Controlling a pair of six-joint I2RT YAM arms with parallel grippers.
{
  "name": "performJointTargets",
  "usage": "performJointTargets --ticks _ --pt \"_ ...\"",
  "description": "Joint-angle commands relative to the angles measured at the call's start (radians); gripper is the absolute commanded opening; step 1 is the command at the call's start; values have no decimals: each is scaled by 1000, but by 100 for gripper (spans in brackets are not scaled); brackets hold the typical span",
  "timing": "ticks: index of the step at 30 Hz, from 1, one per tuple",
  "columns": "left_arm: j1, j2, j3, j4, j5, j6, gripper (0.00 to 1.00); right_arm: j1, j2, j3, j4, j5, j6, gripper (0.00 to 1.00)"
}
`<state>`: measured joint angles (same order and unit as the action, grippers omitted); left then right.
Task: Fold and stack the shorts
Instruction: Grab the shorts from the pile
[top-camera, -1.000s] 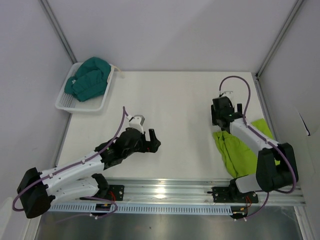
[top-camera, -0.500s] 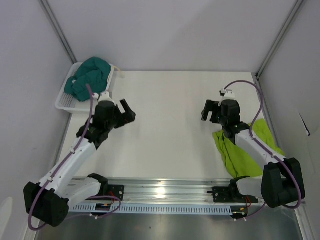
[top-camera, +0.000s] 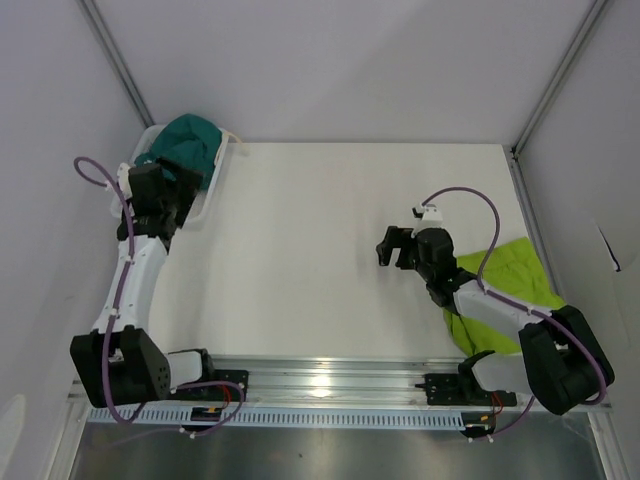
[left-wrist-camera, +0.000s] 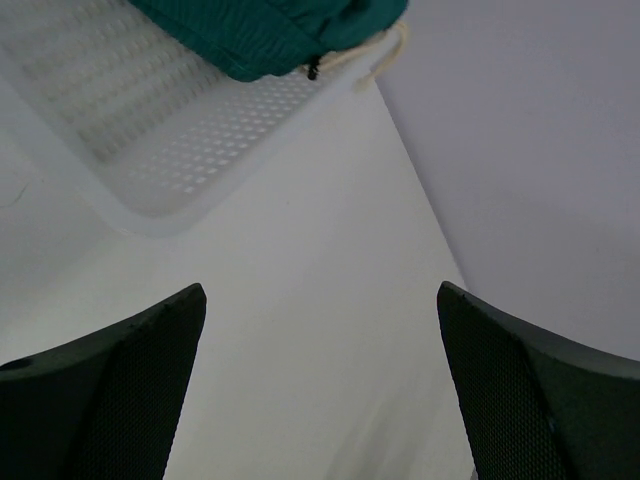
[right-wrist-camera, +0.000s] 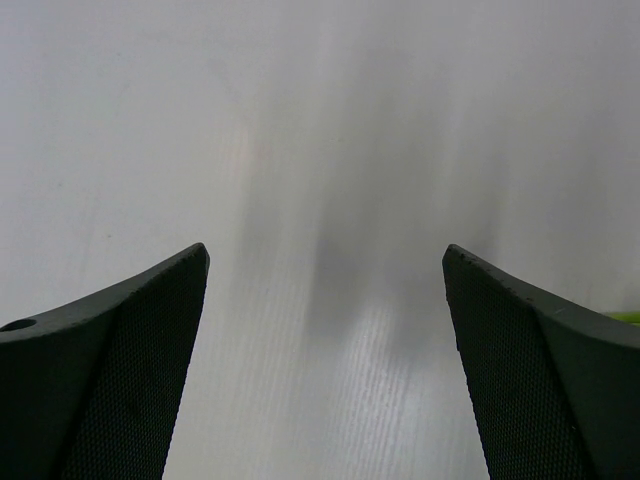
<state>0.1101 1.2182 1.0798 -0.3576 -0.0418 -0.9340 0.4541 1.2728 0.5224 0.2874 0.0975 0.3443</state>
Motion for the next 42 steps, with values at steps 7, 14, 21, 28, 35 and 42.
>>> performJointTargets --ticks 7,14,21,28,35,42 --pt "125 306 11 212 -24 -420 98 28 -61 7 114 24 -24 100" --pt "128 653 403 74 -84 -398 98 29 -84 -4 125 5 -16 99" --pt "140 863 709 -8 -167 -377 99 20 -52 10 136 -7 -4 99" --pt "152 1010 787 -24 -147 -382 99 9 -43 14 144 -12 -7 100" --pt "166 1078 787 89 -26 -350 17 6 -38 18 147 -16 -7 100" --pt "137 916 769 247 -70 -227 0 3 -24 27 144 -31 -13 99"
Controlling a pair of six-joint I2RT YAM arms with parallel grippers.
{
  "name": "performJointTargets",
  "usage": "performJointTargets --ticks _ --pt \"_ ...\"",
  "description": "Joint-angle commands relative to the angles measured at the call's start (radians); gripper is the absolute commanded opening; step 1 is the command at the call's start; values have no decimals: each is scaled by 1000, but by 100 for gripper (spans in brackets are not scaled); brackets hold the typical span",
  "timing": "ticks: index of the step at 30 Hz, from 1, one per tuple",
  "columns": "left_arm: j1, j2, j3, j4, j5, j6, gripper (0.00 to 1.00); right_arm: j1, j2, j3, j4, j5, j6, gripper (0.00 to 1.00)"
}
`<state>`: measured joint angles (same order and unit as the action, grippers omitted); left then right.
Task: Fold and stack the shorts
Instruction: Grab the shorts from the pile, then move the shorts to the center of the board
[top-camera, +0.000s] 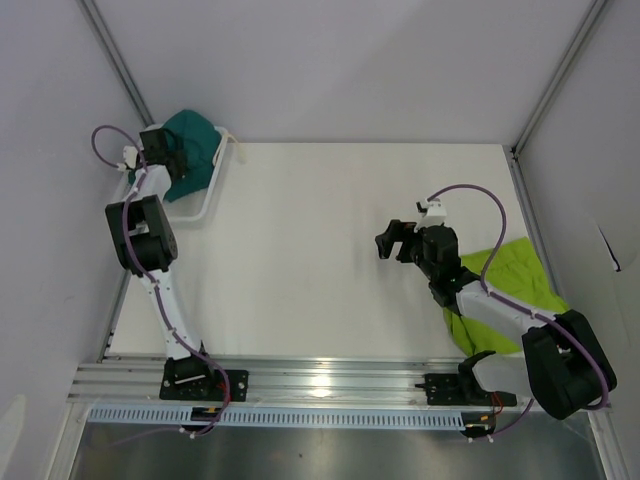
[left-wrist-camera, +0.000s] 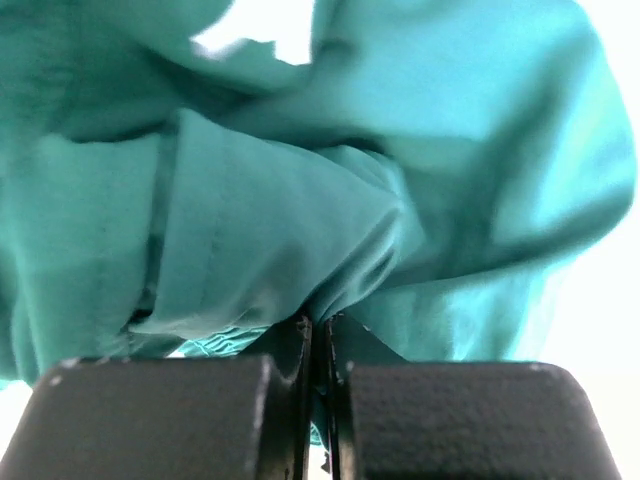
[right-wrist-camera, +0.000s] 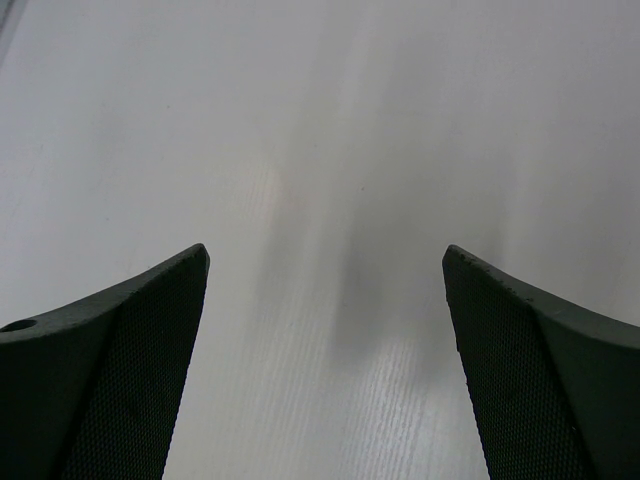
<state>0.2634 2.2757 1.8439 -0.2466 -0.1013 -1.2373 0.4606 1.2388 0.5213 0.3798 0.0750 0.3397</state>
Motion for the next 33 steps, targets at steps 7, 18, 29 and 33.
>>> performJointTargets --ticks 7,18,29,33 --pt "-84 -365 -41 256 63 108 0 -5 10 31 42 -15 -16 100" --pt "-465 -1134 -537 428 -130 416 0 -5 -27 17 36 -3 -25 99" --pt "-684 -1533 -744 185 -134 408 0 -4 -125 -26 44 32 -28 100" --pt "-722 -1579 -909 194 -32 311 0 -5 -147 -33 47 46 -27 99"
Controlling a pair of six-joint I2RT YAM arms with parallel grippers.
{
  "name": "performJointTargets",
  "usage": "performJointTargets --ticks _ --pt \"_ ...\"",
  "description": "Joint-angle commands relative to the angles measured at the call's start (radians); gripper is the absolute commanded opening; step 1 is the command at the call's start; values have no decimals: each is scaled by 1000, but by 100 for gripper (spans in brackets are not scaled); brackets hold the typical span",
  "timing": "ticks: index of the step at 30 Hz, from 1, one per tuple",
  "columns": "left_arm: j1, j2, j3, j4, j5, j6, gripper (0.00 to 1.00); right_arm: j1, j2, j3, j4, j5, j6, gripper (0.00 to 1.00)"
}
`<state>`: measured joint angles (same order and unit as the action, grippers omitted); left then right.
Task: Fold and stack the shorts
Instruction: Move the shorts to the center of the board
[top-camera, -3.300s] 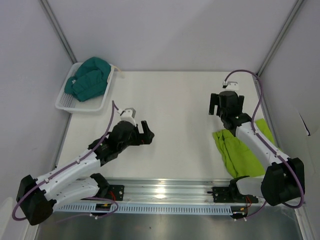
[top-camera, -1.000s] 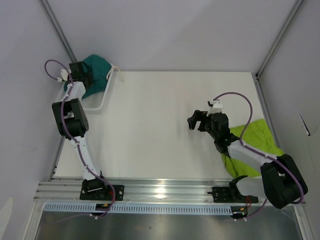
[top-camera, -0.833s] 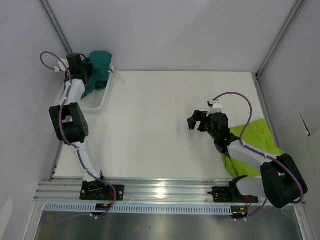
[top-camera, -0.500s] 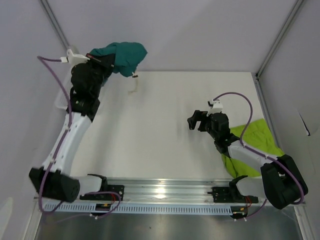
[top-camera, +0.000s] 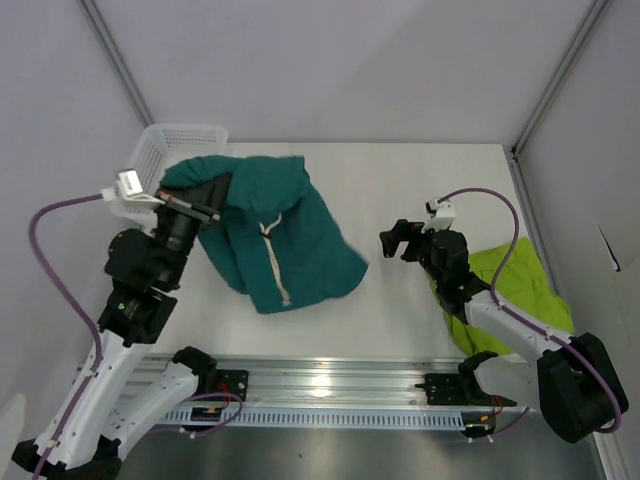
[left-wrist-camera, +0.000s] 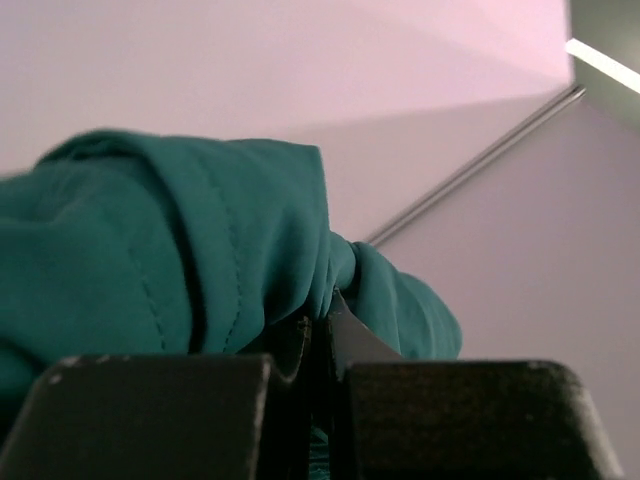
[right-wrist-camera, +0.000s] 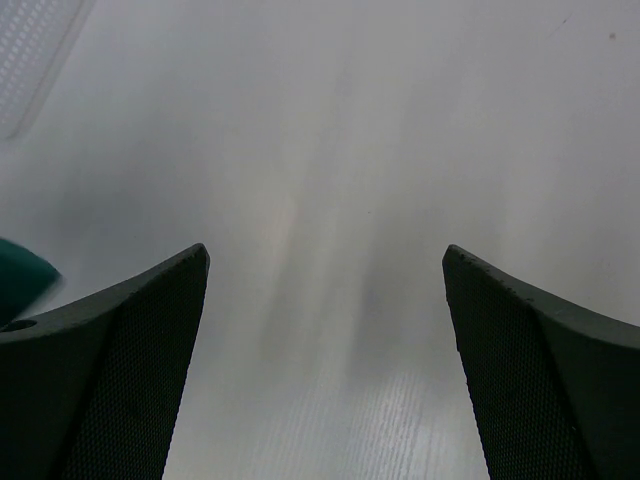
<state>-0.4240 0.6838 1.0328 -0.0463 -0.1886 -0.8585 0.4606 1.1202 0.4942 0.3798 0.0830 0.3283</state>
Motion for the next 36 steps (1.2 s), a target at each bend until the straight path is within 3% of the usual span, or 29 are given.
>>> performJointTargets --ticks 1,5,7,9,13,14,15,18,19,20,23,28,33,36 --pt "-56 10 -128 0 57 -70 0 -4 -28 -8 44 47 -17 99" --pt "-211 -6 -352 45 -84 -59 1 -7 -25 -6 44 52 -15 99" --pt "-225 22 -384 80 -118 -62 4 -8 -20 -6 44 55 -14 100" --pt "-233 68 -382 56 -121 -56 6 -8 -20 -6 44 52 -15 99" --pt "-251 219 -231 -129 -126 18 10 -8 -17 -6 50 41 -15 99" --pt "-284 280 -203 -160 -143 44 15 -8 -16 -8 56 31 -17 100" --pt "-300 314 -107 -196 -182 109 33 -10 -17 -11 74 -24 -20 99" --pt "-329 448 17 -377 -250 180 61 3 -5 -17 140 -175 -46 99" --pt "-329 476 65 -458 -285 179 91 10 4 -16 154 -240 -51 99" --pt "-329 502 88 -493 -305 171 99 15 18 -14 166 -271 -54 99" --pt "-329 554 202 -624 -373 148 99 30 45 -9 208 -393 -66 99" --pt "-315 417 159 -583 -359 174 99 134 105 52 168 -488 -144 99" --pt "-248 260 40 -611 -315 156 99 291 145 133 59 -386 -231 100" --pt "-121 127 -44 -610 -214 153 99 424 148 184 -13 -252 -305 99"
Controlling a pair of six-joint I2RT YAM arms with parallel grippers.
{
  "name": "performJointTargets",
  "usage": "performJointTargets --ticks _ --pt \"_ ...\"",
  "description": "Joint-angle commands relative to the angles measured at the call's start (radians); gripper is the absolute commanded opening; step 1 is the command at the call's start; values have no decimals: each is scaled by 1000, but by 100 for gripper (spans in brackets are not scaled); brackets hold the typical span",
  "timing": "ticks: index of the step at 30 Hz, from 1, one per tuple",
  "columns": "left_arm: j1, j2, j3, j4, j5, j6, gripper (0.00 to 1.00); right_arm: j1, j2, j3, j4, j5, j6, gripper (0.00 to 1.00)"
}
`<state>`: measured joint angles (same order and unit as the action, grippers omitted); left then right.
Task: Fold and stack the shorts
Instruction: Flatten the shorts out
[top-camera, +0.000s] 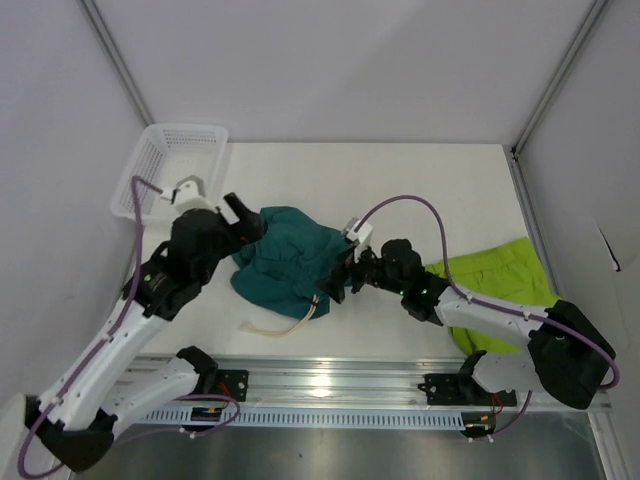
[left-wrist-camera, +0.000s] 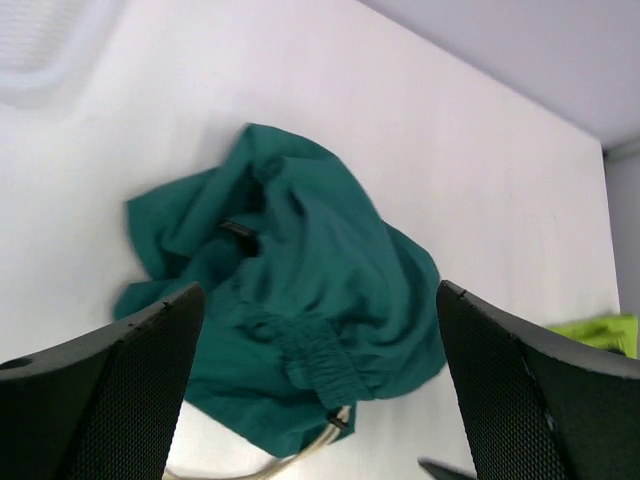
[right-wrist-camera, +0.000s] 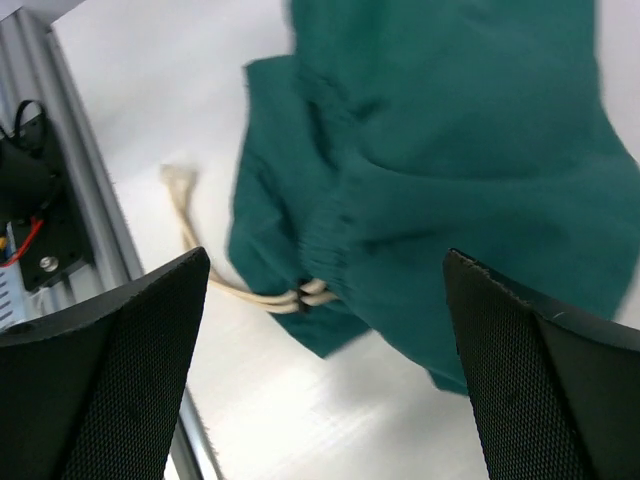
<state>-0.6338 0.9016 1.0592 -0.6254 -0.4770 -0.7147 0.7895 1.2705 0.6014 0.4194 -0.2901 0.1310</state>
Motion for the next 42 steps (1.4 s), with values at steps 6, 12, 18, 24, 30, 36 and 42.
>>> performJointTargets --ticks 6,12,18,24,30,36,42 --pt "272 -270 -169 -28 204 34 99 278 142 265 -174 287 -180 99" --pt "283 -254 -162 -92 173 78 99 363 397 507 -344 482 -241 100" --pt "283 -299 -159 -115 135 136 99 341 532 557 -402 586 -223 100" --pt "283 -349 -143 -146 80 202 99 327 590 537 -446 798 -179 100" --pt "283 -363 -160 -151 52 248 99 289 630 552 -495 876 -78 34" --pt "283 -366 -180 -129 87 265 99 287 537 555 -498 887 -21 0" --pt "283 -365 -185 -125 107 273 99 260 403 552 -541 910 2 0"
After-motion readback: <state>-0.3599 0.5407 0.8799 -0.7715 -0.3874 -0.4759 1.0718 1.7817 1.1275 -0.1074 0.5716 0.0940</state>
